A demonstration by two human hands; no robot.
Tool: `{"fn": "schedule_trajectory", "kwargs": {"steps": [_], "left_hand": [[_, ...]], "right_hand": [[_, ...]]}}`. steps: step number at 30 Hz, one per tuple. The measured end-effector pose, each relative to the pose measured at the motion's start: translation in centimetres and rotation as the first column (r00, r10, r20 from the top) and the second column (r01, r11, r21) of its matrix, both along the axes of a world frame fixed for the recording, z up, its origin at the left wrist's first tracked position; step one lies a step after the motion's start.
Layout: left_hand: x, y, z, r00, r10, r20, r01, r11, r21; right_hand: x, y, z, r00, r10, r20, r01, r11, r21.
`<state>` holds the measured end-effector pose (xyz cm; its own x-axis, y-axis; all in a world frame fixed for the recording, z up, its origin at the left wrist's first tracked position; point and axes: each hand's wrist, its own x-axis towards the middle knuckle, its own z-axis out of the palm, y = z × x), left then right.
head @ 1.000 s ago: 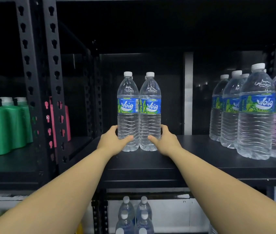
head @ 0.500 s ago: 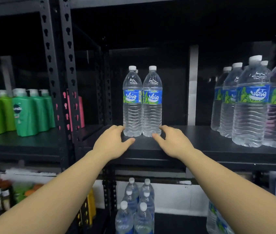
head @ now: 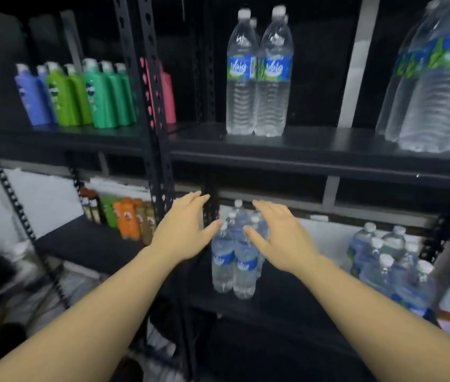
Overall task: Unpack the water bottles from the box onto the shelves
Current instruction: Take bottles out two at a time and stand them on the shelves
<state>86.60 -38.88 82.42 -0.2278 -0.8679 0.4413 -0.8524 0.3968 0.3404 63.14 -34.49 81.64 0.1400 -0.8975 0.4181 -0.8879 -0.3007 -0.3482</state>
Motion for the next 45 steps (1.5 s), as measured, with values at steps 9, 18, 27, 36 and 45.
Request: {"fn": "schedule_trajectory", "kwargs": {"steps": [9, 18, 27, 36, 45], "left_hand": [[3.7, 8.8, -15.2, 0.995, 0.086, 0.049, -0.098, 0.927, 0.363], [10.0, 15.4, -31.5, 0.986, 0.168, 0.012, -0.128, 0.701, 0.702], [14.2, 17.0, -49.0, 0.959, 0.285, -0.011, -0.131, 0.474, 0.871], [14.2, 13.6, -69.5, 0.888, 0.446, -0.111, -0.076, 0.381, 0.921], [11.9, 11.0, -86.8, 0.770, 0.575, -0.275, -0.077, 0.512, 0.855]], "right_hand": [[1.8, 5.9, -13.8, 1.000, 0.000, 0.009, -0.003, 0.946, 0.323], [5.6, 9.0, -28.4, 0.996, -0.001, 0.090, -0.057, 0.769, 0.636], [10.8, 9.0, -43.5, 0.990, -0.121, 0.077, 0.000, 0.539, 0.842], [13.5, 4.0, -64.6, 0.972, -0.203, 0.116, -0.005, 0.478, 0.879], [16.2, -3.1, -83.9, 0.932, -0.223, 0.286, -0.136, 0.516, 0.846]]}}
